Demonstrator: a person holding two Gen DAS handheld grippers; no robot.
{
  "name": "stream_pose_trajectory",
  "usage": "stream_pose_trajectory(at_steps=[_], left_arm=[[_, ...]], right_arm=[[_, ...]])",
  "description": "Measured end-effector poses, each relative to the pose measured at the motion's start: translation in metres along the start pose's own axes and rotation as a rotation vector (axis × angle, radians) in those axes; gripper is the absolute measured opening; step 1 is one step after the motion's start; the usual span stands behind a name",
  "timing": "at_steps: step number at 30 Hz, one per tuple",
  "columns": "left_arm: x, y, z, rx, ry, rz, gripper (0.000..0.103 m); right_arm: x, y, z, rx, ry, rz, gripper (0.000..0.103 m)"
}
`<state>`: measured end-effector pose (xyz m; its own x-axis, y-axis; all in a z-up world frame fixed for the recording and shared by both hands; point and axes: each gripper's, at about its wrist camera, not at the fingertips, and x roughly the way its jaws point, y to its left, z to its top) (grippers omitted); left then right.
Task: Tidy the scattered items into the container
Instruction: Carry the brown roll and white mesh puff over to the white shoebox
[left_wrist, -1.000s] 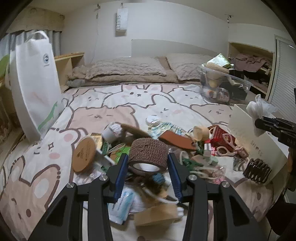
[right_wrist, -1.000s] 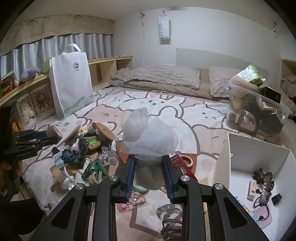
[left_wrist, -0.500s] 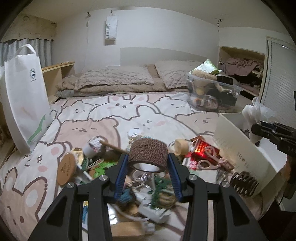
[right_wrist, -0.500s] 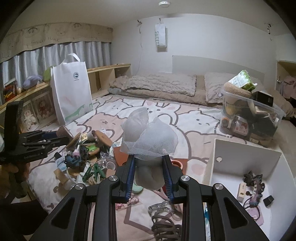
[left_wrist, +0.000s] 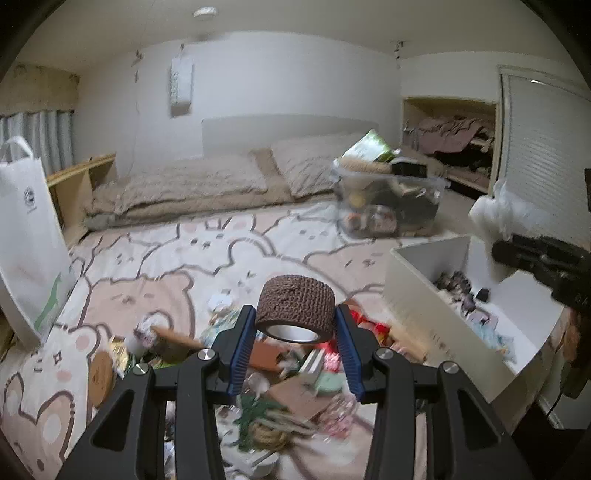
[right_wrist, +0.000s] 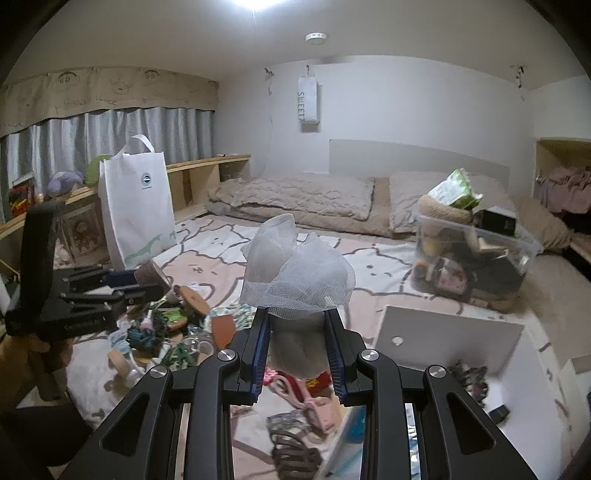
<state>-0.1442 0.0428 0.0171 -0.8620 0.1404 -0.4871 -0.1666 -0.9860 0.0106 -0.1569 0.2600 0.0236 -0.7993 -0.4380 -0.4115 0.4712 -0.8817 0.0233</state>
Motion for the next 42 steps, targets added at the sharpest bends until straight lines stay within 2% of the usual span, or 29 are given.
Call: stream_pose_trajectory(at_steps=[9, 18, 22, 31, 36, 42], left_arm=[[0.003, -0.045, 0.026, 0.088, -0.032, -0.041, 0.043], [0.010, -0.086, 0.055, 0.097, -0.084, -0.115, 0.043], [0.012, -0.107, 0.065, 0.121, -0.102, -0.151, 0.043], [0.014, -0.146, 0.078, 0.135, -0.114, -0.233, 0.043], [0.011, -0.154, 0.086, 0.100, -0.137, -0.274, 0.043], [0.014, -0.164, 0.087, 0.077, -0.144, -0.307, 0.043]], right_arm=[[-0.019, -0.023, 0.020, 0.008, -0.037, -0.048, 0.030], [-0.034, -0.049, 0.041, -0.006, -0.061, -0.138, 0.030], [-0.040, -0.068, 0.043, 0.046, -0.068, -0.162, 0.030], [-0.039, -0.110, 0.025, 0.198, -0.025, -0.206, 0.030], [-0.038, -0.131, 0.017, 0.264, 0.002, -0.231, 0.029], [-0.023, -0.145, -0.002, 0.261, 0.101, -0.278, 0.030]])
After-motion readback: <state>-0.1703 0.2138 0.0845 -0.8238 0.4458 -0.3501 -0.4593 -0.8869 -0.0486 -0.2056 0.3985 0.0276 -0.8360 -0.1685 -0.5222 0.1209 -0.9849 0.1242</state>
